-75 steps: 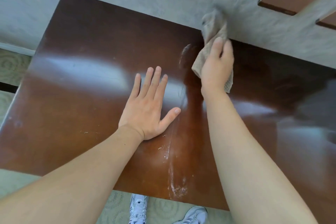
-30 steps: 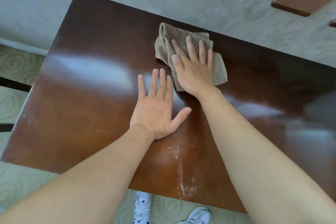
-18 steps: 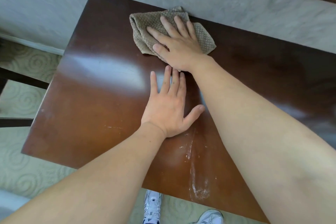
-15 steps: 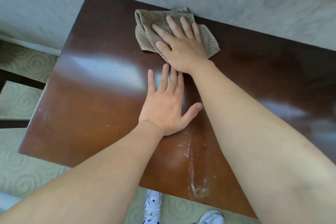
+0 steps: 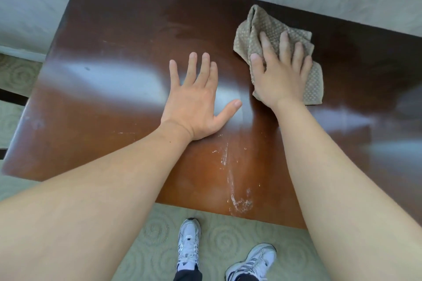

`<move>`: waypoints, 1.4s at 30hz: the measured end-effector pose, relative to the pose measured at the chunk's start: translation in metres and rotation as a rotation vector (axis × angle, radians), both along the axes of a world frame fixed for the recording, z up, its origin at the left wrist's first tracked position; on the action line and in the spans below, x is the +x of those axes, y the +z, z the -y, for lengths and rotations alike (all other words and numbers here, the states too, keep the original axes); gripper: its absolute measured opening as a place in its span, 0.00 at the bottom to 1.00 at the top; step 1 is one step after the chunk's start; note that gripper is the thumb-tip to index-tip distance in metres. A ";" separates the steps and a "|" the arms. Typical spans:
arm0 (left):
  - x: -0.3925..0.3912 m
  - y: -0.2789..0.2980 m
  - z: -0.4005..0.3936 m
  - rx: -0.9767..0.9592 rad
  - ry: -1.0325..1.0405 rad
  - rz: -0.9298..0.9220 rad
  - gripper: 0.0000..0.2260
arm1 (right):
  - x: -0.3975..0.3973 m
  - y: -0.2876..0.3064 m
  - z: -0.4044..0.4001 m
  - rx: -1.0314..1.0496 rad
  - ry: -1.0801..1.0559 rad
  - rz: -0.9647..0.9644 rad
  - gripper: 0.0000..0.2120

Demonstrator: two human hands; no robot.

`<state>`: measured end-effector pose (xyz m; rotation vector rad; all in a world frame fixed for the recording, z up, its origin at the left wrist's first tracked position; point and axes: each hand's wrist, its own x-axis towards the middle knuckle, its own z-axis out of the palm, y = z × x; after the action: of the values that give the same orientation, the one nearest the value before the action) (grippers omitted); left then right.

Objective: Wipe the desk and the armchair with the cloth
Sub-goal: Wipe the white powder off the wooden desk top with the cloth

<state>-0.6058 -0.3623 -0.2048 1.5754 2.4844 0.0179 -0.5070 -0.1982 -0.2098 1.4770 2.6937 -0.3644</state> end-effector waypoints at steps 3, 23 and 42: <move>0.000 0.001 0.001 -0.002 -0.011 -0.022 0.46 | 0.033 0.001 0.025 0.013 -0.049 0.009 0.26; 0.002 0.003 0.004 0.020 0.013 -0.027 0.44 | 0.127 -0.003 0.205 -0.018 -0.332 0.021 0.28; 0.001 0.006 0.000 0.004 0.031 0.000 0.38 | 0.007 -0.008 0.118 0.078 -0.391 0.038 0.29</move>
<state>-0.6051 -0.3623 -0.1993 1.5383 2.5099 0.0277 -0.5002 -0.3166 -0.2181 2.0123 2.4046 -0.2430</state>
